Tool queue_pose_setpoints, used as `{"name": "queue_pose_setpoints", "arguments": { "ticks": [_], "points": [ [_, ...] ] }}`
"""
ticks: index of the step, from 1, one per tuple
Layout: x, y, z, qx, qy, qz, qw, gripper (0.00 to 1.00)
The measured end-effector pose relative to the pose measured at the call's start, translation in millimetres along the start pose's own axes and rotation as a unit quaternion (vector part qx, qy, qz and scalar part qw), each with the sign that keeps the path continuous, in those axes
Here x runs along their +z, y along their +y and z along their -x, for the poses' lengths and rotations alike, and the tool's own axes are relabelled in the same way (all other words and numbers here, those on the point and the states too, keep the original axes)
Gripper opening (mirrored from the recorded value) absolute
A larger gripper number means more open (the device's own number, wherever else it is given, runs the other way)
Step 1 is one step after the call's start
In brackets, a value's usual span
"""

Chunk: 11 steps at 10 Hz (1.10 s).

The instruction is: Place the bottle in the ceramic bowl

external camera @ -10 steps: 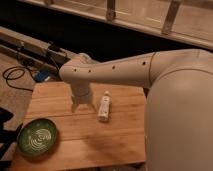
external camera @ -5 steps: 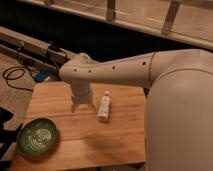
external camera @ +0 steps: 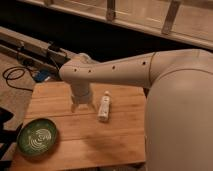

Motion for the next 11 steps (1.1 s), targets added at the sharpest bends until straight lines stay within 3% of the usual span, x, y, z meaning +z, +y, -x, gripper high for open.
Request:
{"name": "queue_pose_setpoints", "arguments": {
  "ticks": [8, 9, 11],
  "points": [
    [-0.3, -0.1, 0.2, 0.000, -0.001, 0.000, 1.0000, 0.65],
    [-1.5, -0.9, 1.2, 0.002, -0.004, -0.004, 1.0000, 0.65],
    [-6.1, 3.1, 12.0, 0.008, -0.034, 0.015, 0.9993, 0.65]
  ]
}}
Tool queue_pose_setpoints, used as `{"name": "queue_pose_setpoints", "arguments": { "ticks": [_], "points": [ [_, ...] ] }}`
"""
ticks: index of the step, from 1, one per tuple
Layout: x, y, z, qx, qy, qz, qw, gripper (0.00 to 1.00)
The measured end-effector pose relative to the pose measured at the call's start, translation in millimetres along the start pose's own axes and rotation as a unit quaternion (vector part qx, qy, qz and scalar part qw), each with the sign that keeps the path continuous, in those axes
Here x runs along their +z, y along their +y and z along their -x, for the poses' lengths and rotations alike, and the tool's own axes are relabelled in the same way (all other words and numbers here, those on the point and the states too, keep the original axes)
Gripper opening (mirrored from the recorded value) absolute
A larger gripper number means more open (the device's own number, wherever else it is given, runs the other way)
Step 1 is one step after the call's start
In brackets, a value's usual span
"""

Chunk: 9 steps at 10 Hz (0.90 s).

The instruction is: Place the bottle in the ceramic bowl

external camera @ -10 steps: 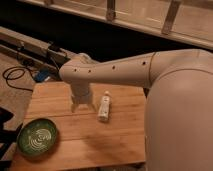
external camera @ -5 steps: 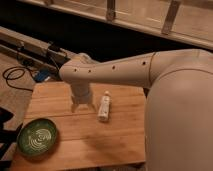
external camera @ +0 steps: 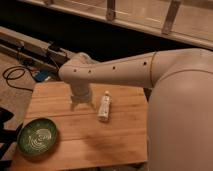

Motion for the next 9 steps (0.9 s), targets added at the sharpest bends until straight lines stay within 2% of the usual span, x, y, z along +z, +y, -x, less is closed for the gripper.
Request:
{"name": "queue_pose_setpoints", "arguments": {
  "ticks": [1, 3, 4, 6, 7, 9],
  "points": [
    [-0.9, -5.7, 15.0, 0.009, -0.017, 0.008, 0.9998, 0.65],
    [-1.2, -17.6, 49.6, 0.021, -0.046, 0.012, 0.9986, 0.65],
    [-0.9, -29.0, 72.5, 0.034, -0.066, 0.017, 0.9971, 0.65],
    [0.9, -52.7, 95.8, 0.053, -0.094, 0.019, 0.9939, 0.65],
    [5.1, -58.1, 98.2, 0.059, -0.096, 0.016, 0.9935, 0.65],
    [30.8, -70.9, 97.4, 0.073, -0.080, 0.012, 0.9940, 0.65]
  ]
}}
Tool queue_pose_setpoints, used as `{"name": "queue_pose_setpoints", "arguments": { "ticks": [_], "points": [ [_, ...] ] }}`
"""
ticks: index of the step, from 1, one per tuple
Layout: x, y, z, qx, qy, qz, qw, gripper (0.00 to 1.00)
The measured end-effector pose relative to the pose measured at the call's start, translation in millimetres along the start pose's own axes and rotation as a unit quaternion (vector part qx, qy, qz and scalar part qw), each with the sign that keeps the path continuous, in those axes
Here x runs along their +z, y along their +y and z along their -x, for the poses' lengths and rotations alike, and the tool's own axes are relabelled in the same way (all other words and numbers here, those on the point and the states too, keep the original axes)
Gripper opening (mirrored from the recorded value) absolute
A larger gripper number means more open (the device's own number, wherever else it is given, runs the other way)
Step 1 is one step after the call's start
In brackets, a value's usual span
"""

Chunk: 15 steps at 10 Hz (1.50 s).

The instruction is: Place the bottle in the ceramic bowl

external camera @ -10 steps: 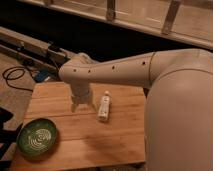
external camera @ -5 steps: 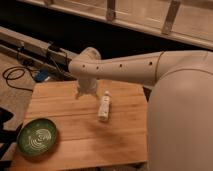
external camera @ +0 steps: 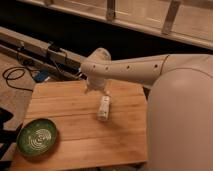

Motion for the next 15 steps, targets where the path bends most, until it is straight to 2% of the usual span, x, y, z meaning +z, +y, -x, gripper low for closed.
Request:
{"name": "queue_pose_setpoints", "arguments": {
  "ticks": [2, 3, 7, 8, 11, 13, 15],
  "points": [
    [30.3, -18.0, -8.8, 0.018, 0.031, -0.006, 0.9993, 0.65],
    [39.1, -23.6, -12.2, 0.023, 0.043, -0.010, 0.9988, 0.65],
    [39.5, -20.5, -13.2, 0.021, 0.044, -0.009, 0.9988, 0.65],
    [41.5, -21.0, -12.9, 0.023, 0.050, -0.010, 0.9985, 0.65],
    [74.8, -43.5, -24.5, 0.040, 0.086, -0.025, 0.9952, 0.65],
    [98.7, -63.8, -34.3, 0.054, 0.111, -0.041, 0.9915, 0.65],
    [110.4, -67.4, -39.8, 0.060, 0.130, -0.048, 0.9885, 0.65]
  ]
}}
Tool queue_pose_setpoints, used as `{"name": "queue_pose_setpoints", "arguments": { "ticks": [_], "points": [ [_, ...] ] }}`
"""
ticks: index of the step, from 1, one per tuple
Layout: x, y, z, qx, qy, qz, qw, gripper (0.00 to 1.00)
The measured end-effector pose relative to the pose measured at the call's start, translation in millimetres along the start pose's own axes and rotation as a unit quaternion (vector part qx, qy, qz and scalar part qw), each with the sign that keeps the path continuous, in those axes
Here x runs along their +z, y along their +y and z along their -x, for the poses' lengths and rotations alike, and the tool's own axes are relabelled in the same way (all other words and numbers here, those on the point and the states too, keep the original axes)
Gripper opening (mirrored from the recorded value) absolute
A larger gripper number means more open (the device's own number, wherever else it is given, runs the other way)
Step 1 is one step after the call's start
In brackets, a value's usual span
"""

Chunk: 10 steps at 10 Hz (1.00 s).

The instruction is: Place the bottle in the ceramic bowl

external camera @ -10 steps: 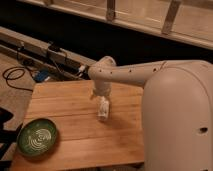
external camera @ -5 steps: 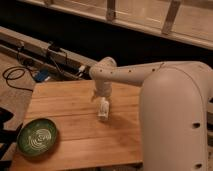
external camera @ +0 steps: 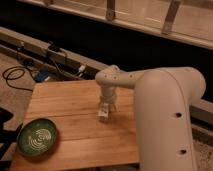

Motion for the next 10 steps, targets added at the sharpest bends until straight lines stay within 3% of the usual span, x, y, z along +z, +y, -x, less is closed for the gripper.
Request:
{"name": "queue_pose_setpoints", "arguments": {
  "ticks": [3, 4, 5, 10],
  "points": [
    [19.7, 5.8, -6.4, 0.001, 0.027, 0.001, 0.9996, 0.65],
    [26.1, 17.7, -13.1, -0.009, 0.037, 0.004, 0.9993, 0.65],
    [29.7, 24.3, -17.6, -0.015, 0.041, 0.008, 0.9990, 0.60],
    [22.2, 31.3, -18.2, -0.025, 0.040, 0.023, 0.9986, 0.11]
  ]
}}
